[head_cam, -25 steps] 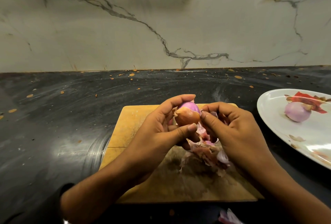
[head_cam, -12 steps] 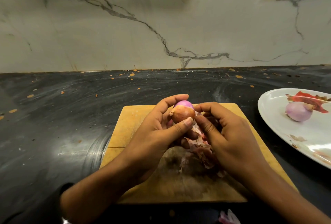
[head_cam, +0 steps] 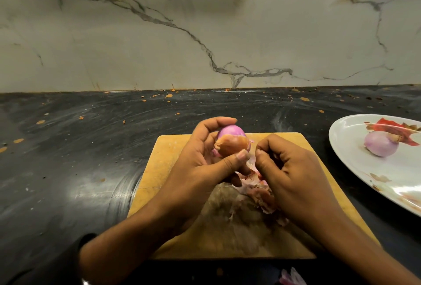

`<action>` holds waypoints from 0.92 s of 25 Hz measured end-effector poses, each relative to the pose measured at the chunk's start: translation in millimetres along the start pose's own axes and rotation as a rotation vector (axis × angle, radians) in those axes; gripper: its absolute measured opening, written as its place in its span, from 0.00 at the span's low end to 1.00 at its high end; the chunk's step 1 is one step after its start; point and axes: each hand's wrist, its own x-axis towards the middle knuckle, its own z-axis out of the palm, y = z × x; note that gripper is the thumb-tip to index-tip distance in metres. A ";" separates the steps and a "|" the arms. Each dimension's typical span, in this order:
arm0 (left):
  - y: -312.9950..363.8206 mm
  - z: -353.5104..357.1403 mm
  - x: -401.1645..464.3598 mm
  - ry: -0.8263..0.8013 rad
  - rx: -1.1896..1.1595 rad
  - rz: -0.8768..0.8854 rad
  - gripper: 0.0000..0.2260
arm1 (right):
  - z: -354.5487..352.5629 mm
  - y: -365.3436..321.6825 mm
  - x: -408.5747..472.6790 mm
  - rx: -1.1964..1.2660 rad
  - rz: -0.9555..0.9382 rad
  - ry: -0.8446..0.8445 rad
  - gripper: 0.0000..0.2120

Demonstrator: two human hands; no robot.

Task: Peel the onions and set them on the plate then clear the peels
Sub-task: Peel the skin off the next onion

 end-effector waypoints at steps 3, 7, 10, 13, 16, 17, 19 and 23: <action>0.7 -3.5 2.4 0.026 -0.013 0.014 0.23 | -0.1 2.1 -0.3 -0.026 0.032 -0.048 0.15; 1.1 -2.3 2.2 0.032 -0.069 -0.008 0.21 | 2.1 3.5 -1.4 -0.095 -0.037 -0.085 0.13; 1.3 -5.3 3.3 0.060 -0.123 -0.048 0.14 | -2.8 2.1 -0.6 -0.034 -0.036 0.016 0.05; -0.1 -5.8 3.3 0.065 -0.115 -0.062 0.14 | -6.0 -6.0 -2.2 0.168 -0.052 0.091 0.06; 0.5 -3.9 2.3 0.016 -0.096 -0.082 0.17 | -3.4 -10.7 -2.7 0.204 -0.088 0.067 0.14; 0.3 -3.6 2.0 -0.013 -0.093 -0.093 0.18 | -3.2 -10.8 -2.7 0.188 -0.100 0.076 0.15; -0.3 -4.3 2.0 -0.031 -0.104 -0.108 0.18 | -4.0 -8.2 -2.6 0.168 -0.105 0.118 0.13; -0.1 -4.4 1.3 0.004 -0.031 -0.087 0.18 | -6.0 -2.4 -2.1 0.216 -0.069 0.176 0.08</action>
